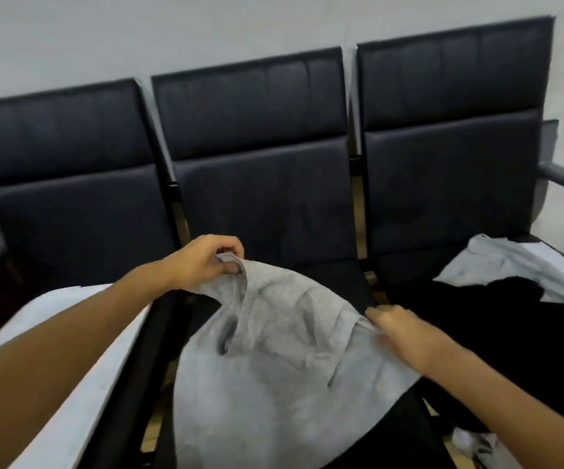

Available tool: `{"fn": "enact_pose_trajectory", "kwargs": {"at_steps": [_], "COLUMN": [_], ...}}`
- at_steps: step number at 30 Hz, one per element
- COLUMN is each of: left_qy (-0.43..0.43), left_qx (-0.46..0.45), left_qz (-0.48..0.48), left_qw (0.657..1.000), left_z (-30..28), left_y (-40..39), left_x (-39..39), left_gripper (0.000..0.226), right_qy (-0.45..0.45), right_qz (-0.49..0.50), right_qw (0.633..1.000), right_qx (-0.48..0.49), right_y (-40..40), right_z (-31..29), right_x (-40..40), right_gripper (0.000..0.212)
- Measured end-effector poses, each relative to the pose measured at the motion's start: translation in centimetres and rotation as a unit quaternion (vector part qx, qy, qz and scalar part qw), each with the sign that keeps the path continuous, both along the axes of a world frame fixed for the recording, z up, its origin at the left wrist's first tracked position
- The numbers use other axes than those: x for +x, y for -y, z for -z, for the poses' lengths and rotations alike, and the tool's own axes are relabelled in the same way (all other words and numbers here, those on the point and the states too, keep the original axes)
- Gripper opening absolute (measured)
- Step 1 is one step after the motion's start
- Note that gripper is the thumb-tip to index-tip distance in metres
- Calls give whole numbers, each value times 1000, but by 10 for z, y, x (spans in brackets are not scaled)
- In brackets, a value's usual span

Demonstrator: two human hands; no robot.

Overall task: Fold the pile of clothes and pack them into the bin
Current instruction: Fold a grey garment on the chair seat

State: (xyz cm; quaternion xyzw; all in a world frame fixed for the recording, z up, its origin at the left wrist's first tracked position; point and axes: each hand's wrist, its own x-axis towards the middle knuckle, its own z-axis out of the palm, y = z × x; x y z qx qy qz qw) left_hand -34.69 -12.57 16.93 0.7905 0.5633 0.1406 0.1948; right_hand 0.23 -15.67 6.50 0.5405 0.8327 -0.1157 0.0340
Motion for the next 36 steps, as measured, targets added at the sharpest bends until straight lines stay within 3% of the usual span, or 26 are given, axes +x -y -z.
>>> {"fn": "enact_pose_trajectory", "kwargs": {"at_steps": [2,5,9,12,14,17,19,21,23,26,28,30,32,34,36], "left_qy": [-20,-13,32,-16,-37,-25,0,7,-25,-42,9,67,111,123,103], "left_qx": [35,113,172,188,190,223,236,238,232,225,207,192,208,221,212], "left_qz": [-7,-25,-61,-64,-61,-67,-79,-90,-103,-124,-112,-89,-88,-106,-107], "left_qw": [999,993,983,980,979,972,968,967,967,965,972,975,968,962,966], "left_z": [-28,-58,-84,-96,-103,-114,-119,-122,-123,-122,-123,-127,-132,-135,-138], "left_y": [30,72,119,142,154,171,182,192,199,206,210,214,214,212,210], "left_x": [-21,-43,-62,-75,-79,-84,-90,-97,-103,-102,-94,-84,-79,-79,-81], "left_gripper": [17,18,22,26,28,28,23,20,22,22,16,11,18,24,22], "right_qy": [3,75,63,11,-71,-194,-117,49,94,-46,-137,-189,-228,-180,-56], "right_qz": [-54,-163,-189,-182,-141,-114,-140,-180,-183,-144,-134,-131,-123,-114,-134], "right_qw": [997,972,953,947,957,940,942,929,914,932,937,935,924,935,941], "right_qx": [55,152,227,266,243,257,281,320,350,330,292,271,281,283,307], "right_y": [-2,3,29,43,50,58,65,69,71,74,73,75,77,81,85], "right_z": [-32,-81,-148,-184,-196,-205,-212,-219,-225,-228,-228,-229,-232,-238,-244], "right_x": [2,-1,-7,-14,-21,-27,-26,-27,-27,-28,-27,-27,-28,-28,-25], "right_gripper": [17,37,51,37,17,11,20,24,23,15,10,19,20,26,42]}}
